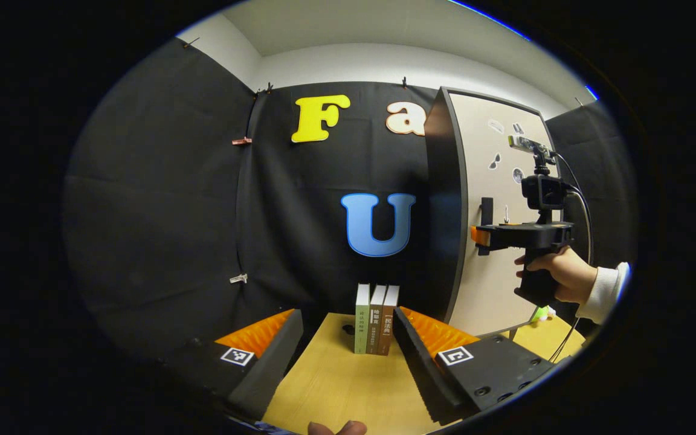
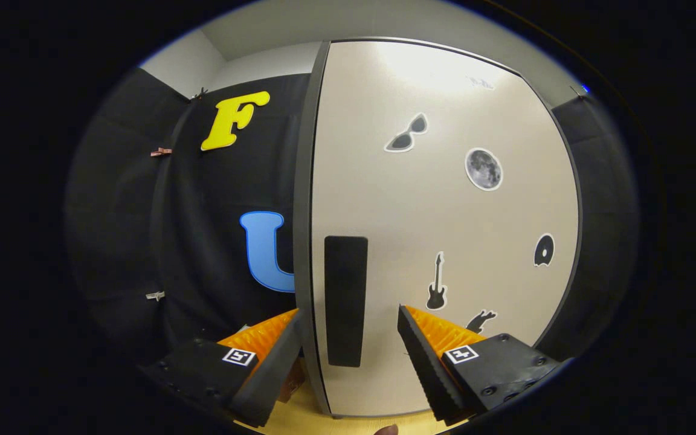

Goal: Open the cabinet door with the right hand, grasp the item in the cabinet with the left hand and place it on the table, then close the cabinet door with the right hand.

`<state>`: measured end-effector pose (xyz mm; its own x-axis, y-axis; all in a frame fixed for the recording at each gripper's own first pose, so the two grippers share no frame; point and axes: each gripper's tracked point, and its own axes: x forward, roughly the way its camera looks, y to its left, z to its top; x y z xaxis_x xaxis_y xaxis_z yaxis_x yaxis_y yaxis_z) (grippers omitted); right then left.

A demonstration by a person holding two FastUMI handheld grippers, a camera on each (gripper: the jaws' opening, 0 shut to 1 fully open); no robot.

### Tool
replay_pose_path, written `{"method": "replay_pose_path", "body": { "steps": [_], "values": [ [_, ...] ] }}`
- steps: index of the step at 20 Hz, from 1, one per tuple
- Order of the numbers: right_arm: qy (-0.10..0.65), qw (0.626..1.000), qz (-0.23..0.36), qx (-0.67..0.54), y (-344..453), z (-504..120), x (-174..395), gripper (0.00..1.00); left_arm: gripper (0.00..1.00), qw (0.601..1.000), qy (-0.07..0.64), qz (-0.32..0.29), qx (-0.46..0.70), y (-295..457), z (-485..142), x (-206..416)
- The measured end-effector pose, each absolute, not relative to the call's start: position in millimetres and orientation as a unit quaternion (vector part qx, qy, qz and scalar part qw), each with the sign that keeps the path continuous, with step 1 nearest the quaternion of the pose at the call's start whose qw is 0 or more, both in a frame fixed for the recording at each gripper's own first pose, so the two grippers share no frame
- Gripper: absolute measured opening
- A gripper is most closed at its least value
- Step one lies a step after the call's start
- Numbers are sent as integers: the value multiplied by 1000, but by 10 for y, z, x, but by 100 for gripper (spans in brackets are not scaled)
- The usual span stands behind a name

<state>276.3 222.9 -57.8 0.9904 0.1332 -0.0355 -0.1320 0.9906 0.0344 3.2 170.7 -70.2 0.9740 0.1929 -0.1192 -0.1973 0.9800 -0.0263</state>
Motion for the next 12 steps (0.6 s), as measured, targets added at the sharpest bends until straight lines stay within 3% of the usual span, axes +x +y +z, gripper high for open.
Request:
{"method": "replay_pose_path", "body": {
  "steps": [3, 7, 8, 9, 10, 12],
  "values": [
    [25, 999, 43, -4, 2227, -649, 2919, 92, 95, 993, 57, 103, -26, 1716, -693, 36],
    [3, 1000, 17, -25, 2189, -578, 2906, 77, 95, 992, 60, 111, -21, 1750, -715, -1],
    [5, 1000, 22, -19, 2218, -588, 2919, 64, 94, 992, 61, 112, -20, 1753, -710, -17],
    [8, 1000, 27, -12, 2235, -606, 2916, 58, 94, 991, 62, 115, -20, 1767, -699, -33],
    [9, 999, 31, -7, 2224, -582, 2893, 37, 95, 991, 63, 116, -18, 1775, -698, -53],
    [12, 999, 49, -1, 2236, -603, 2903, 31, 95, 991, 64, 119, -17, 1777, -703, -132]
  ]
}}
